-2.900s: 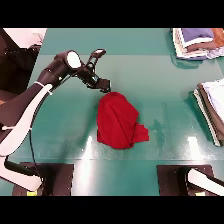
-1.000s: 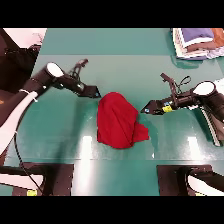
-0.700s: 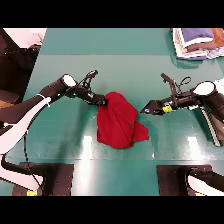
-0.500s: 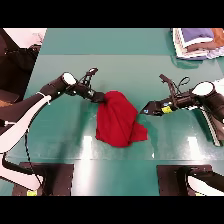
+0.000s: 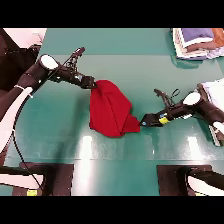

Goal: Fold the shirts.

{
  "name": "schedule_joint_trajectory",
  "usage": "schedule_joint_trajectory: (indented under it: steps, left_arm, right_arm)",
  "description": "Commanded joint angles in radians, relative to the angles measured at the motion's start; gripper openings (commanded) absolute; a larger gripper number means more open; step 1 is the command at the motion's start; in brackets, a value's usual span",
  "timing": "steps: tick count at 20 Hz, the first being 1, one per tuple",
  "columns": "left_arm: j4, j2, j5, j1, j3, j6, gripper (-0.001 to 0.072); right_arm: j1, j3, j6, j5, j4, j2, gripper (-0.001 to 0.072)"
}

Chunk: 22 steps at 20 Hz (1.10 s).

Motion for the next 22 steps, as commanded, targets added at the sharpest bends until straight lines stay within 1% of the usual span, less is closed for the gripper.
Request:
schedule_joint_trajectory:
  steps: [1, 2, 4, 5, 6, 7, 8, 10, 13, 15, 19, 22]
  left_arm:
    - [0.011, 0.014, -0.023, 0.011, 0.006, 0.001, 0.0025]
    - [0.011, 0.014, -0.026, 0.011, 0.006, 0.001, 0.0025]
    - [0.011, 0.014, -0.027, 0.011, 0.006, 0.001, 0.0025]
    - [0.011, 0.014, -0.033, 0.011, 0.006, 0.001, 0.0025]
    - [0.011, 0.014, -0.042, 0.011, 0.006, 0.0, 0.0025]
    - [0.011, 0.015, -0.05, 0.011, 0.006, -0.003, 0.0025]
    - [0.011, 0.018, -0.053, 0.011, 0.006, -0.011, 0.0024]
    - [0.014, 0.063, -0.037, 0.018, 0.006, -0.011, 0.0024]
    - [0.013, 0.217, 0.008, 0.06, 0.029, -0.017, 0.0024]
    - [0.014, 0.345, 0.011, 0.077, 0.055, -0.017, 0.0024]
    - [-0.063, 0.565, 0.013, 0.077, 0.074, -0.016, 0.0024]
    - [-0.157, 0.673, 0.015, 0.077, 0.074, -0.016, 0.0024]
  right_arm:
    - [0.032, -0.036, -0.108, -0.085, 0.143, -0.084, 0.0662]
    - [0.047, -0.021, -0.107, -0.121, 0.15, -0.112, 0.0659]
    - [0.071, 0.024, -0.106, -0.166, 0.15, -0.161, 0.0567]
    - [0.08, 0.049, -0.106, -0.173, 0.151, -0.184, 0.05]
    - [0.086, 0.077, -0.106, -0.171, 0.15, -0.206, 0.0334]
    - [0.086, 0.105, -0.106, -0.155, 0.151, -0.221, 0.0046]
    - [0.085, 0.13, -0.106, -0.138, 0.149, -0.228, 0.0013]
    - [0.058, 0.183, -0.095, -0.102, 0.127, -0.203, 0.0013]
    - [-0.042, 0.319, -0.001, -0.039, -0.003, -0.063, 0.0012]
    - [-0.118, 0.437, 0.05, -0.016, -0.084, 0.056, 0.0012]
    - [-0.225, 0.706, 0.061, 0.0, -0.137, 0.212, 0.0012]
    - [-0.245, 0.888, 0.064, 0.016, -0.159, 0.241, 0.0012]
